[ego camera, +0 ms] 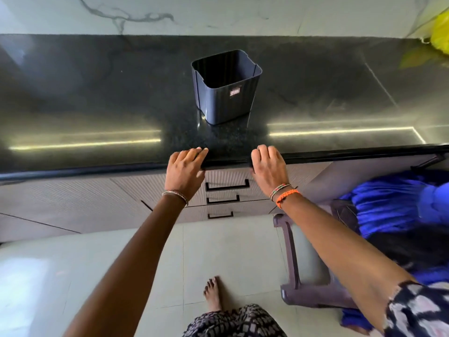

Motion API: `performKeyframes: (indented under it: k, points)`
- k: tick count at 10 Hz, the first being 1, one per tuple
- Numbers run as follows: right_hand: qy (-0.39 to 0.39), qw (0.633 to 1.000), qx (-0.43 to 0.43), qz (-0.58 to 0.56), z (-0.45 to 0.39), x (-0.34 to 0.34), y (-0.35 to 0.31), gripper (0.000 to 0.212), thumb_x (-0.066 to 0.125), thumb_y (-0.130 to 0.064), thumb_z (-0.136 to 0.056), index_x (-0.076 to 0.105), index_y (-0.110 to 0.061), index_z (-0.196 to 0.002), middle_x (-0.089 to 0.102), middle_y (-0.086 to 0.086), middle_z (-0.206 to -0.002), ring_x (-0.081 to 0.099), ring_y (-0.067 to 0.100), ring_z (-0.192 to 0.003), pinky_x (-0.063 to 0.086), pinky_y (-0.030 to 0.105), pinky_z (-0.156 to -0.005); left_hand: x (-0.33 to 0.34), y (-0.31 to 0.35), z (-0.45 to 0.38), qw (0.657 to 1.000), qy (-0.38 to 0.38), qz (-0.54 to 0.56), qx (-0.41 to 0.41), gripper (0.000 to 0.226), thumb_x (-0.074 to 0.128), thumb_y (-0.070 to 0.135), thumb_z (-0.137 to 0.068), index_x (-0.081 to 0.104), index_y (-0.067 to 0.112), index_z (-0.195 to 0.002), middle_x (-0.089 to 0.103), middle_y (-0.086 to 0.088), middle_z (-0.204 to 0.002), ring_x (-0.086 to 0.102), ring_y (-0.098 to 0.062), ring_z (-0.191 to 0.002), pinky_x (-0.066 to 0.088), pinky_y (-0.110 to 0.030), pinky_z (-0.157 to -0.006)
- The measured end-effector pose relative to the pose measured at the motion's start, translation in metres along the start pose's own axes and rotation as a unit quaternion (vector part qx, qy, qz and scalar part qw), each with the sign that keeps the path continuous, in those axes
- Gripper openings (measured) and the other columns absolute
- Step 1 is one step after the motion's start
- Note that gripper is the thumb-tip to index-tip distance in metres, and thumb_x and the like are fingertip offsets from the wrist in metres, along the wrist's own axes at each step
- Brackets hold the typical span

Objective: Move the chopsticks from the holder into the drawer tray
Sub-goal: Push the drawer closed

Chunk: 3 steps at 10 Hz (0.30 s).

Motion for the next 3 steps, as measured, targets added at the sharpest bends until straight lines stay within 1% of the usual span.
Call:
performKeyframes:
  k: [1,2,3]
  points:
    - [0.022,1.0,0.02,-0.001,-0.005,-0.006,-0.003,0.025,0.07,0.0,-0.064,0.055,-0.014,-0.078,0.056,0.006,-0.074,0.053,0.022,-0.065,0.05,0.033,-0.063,-0.001,-0.002,0.003,1.0,-0.001,-0.008,0.02,0.056,0.065,0.02,-0.074,0.052,0.018,-0.128,0.062,-0.004,-0.125,0.06,-0.026,-0.109,0.043,-0.039,-0.094]
    - [-0.003,0.997,0.061,-0.044,-0.002,-0.007,-0.003,0.026,0.071,-0.007,-0.063,0.057,-0.013,-0.085,0.059,0.008,-0.083,0.056,0.026,-0.074,0.051,0.037,-0.072,-0.003,0.002,0.005,0.999,-0.034,0.02,0.01,0.062,0.061,0.022,-0.073,0.047,0.015,-0.133,0.056,-0.007,-0.132,0.053,-0.028,-0.118,0.037,-0.042,-0.102]
    - [-0.02,0.991,0.085,-0.1,0.025,-0.011,-0.011,0.06,0.065,-0.037,-0.065,0.061,-0.005,-0.116,0.061,0.018,-0.121,0.059,0.035,-0.111,0.04,0.055,-0.102,-0.003,0.012,0.016,0.996,-0.091,0.018,-0.012,0.07,0.055,0.022,-0.078,0.03,0.011,-0.142,0.038,-0.011,-0.147,0.035,-0.028,-0.135,0.022,-0.044,-0.114]
Point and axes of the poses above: each hand's wrist, its own z-axis away from the middle knuckle, its own x-axis out of the palm, y = z × x, the point moved 7 cm from there along -z, towards the middle knuckle
